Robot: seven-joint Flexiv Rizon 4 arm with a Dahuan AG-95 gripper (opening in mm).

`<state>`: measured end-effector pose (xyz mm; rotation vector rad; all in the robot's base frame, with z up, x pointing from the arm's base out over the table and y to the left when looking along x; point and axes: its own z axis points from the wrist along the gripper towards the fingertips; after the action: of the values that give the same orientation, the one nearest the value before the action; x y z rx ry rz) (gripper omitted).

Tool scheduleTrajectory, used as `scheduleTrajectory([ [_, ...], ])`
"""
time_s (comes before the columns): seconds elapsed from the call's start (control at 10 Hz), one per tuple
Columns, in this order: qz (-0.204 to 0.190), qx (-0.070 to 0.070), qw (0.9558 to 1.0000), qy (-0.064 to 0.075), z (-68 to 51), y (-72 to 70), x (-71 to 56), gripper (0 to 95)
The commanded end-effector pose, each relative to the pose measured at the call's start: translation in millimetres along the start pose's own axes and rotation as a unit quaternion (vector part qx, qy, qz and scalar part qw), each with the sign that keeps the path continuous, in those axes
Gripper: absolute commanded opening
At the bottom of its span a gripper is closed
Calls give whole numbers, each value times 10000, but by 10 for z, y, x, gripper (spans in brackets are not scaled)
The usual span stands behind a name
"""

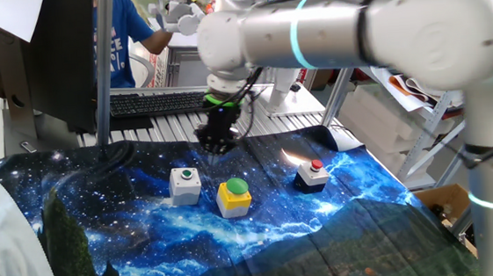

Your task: Press three buttons from left to right in sequence

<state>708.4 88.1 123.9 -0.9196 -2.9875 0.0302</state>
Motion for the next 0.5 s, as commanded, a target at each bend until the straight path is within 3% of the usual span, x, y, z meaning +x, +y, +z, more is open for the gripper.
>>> scheduleTrajectory([
  [0.1,86,25,10000,36,-74,156,47,0],
  [0.2,105,45,9999,11,-95,236,105,0],
  [0.5,105,-7,9999,-15,-25,255,101,0],
])
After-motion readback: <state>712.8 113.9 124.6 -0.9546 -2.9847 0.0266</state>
